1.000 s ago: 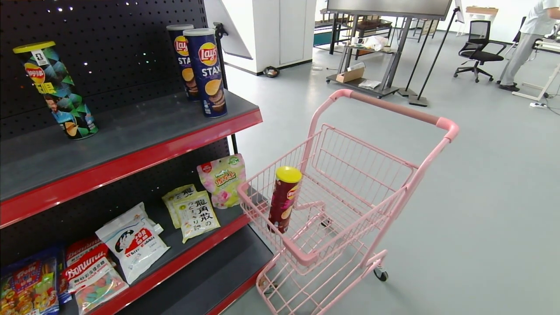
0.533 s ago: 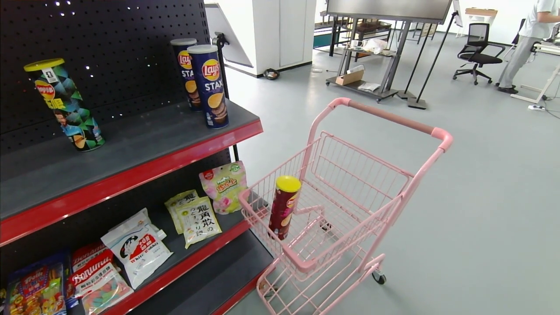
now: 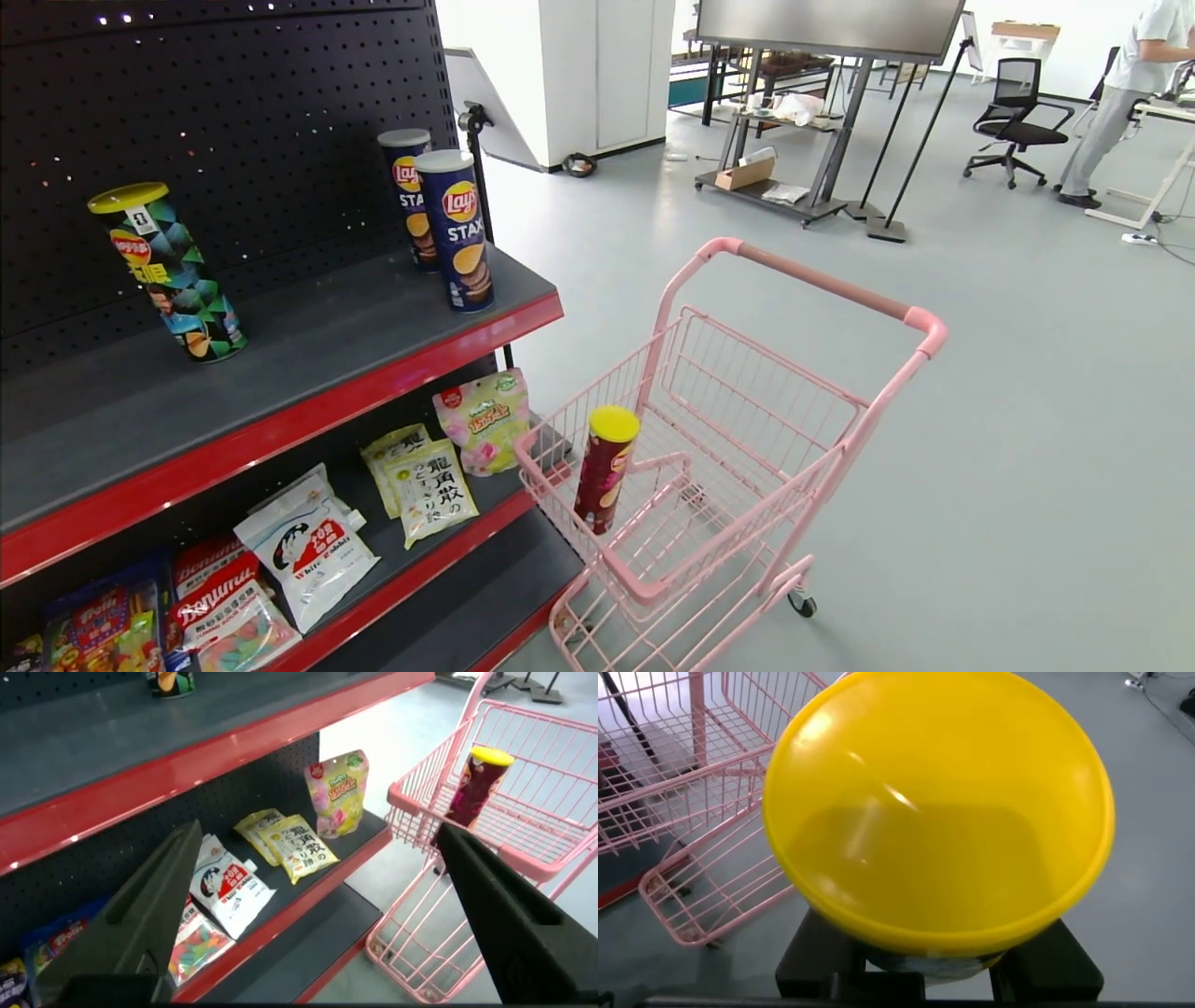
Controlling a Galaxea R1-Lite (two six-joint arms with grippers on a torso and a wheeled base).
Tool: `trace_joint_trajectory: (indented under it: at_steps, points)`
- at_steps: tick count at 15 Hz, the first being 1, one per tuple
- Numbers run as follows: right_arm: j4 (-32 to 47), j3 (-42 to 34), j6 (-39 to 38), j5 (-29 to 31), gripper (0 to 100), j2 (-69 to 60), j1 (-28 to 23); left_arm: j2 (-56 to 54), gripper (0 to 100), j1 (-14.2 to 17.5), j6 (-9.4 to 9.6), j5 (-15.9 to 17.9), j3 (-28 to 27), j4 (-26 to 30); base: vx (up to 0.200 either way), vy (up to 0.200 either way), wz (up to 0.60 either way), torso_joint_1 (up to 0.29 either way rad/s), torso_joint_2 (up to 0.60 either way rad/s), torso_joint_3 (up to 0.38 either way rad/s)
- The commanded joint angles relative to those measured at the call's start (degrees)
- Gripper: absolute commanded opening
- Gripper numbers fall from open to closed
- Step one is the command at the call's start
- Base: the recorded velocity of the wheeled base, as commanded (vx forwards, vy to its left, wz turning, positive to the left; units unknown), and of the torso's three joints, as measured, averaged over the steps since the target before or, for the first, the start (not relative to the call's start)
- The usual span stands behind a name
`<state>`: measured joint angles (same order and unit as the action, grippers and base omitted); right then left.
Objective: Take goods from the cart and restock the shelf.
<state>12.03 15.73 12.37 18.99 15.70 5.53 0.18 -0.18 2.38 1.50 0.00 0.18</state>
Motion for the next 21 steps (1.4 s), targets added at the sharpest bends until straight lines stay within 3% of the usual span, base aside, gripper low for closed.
trace_joint_trajectory:
  at_steps: [1, 8, 21]
  points:
    - [-0.1, -0.3, 0.0, 0.0, 0, 0.2, 0.0, 0.0, 100, 0.0, 0.00, 0.0, 0.0, 0.0, 0.000, 0.000, 0.00, 0.149, -0.38, -0.222]
    - [-0.1, -0.6, 0.3, 0.0, 0, -0.2, 0.1, 0.0, 100, 0.0, 0.00, 0.0, 0.0, 0.0, 0.000, 0.000, 0.00, 0.140, -0.32, -0.189]
    - [-0.3, -0.7, 1.2, 0.0, 0, -1.0, 0.1, 0.0, 100, 0.0, -0.09, 0.0, 0.0, 0.0, 0.000, 0.000, 0.60, 0.009, -0.01, -0.004]
